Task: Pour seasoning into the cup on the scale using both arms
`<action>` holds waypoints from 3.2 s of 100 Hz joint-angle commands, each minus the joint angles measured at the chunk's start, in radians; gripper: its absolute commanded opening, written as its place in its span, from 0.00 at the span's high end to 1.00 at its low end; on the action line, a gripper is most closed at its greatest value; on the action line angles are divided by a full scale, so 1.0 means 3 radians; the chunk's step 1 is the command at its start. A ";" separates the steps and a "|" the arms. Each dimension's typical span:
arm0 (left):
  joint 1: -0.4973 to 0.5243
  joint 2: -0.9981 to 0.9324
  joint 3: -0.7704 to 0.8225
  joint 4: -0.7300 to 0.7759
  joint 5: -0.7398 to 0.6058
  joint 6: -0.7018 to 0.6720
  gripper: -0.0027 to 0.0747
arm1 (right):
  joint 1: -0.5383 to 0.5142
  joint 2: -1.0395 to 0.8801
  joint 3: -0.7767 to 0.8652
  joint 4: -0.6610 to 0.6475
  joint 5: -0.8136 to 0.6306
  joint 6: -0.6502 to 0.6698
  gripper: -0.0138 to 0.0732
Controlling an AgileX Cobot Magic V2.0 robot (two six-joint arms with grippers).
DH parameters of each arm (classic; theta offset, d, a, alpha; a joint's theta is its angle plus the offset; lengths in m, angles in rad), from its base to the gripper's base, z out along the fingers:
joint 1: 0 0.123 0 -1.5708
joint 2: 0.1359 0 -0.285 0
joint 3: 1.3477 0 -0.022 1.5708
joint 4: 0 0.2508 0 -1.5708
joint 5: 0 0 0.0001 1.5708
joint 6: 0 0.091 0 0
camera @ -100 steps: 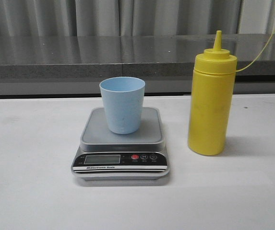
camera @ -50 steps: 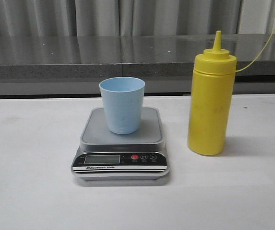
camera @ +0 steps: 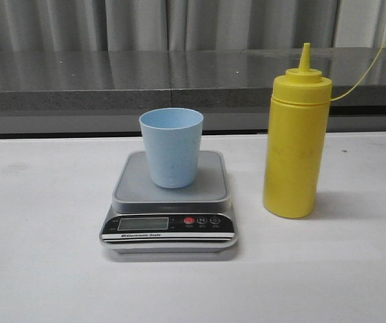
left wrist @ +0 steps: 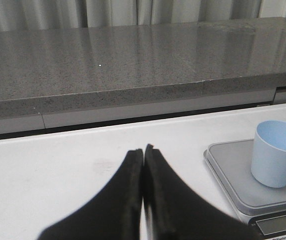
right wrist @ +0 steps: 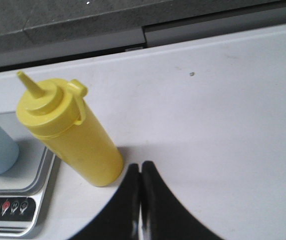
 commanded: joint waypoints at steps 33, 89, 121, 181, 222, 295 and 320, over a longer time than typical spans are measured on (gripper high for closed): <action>0.0020 0.0011 -0.0083 -0.0001 -0.0279 -0.0040 0.99 | 0.0674 0.0119 0.0221 0.0045 -0.0499 -0.0200 0.26; 0.0020 0.0011 -0.0083 -0.0001 -0.0279 -0.0040 0.99 | 0.1142 0.0477 0.0809 -0.0039 -0.1843 -0.0200 0.11; 0.0020 0.0011 -0.0083 -0.0001 -0.0279 -0.0040 0.99 | 0.1142 0.0828 0.0814 -0.0142 -0.2214 -0.0200 0.11; 0.0020 0.0011 -0.0083 -0.0001 -0.0279 -0.0040 0.99 | 0.1340 0.2005 0.0818 -0.0614 -0.3929 -0.0195 0.11; 0.0020 0.0011 -0.0083 -0.0001 -0.0279 -0.0040 0.99 | 0.1340 0.2521 0.0818 -0.0621 -0.4780 -0.0185 0.11; 0.0020 0.0011 -0.0083 -0.0001 -0.0279 -0.0040 0.99 | 0.1340 0.2855 0.0644 -0.0729 -0.4927 0.0131 0.11; 0.0020 0.0011 -0.0083 -0.0001 -0.0279 -0.0040 0.99 | 0.1340 0.2855 0.0535 -0.0729 -0.4870 0.0131 0.11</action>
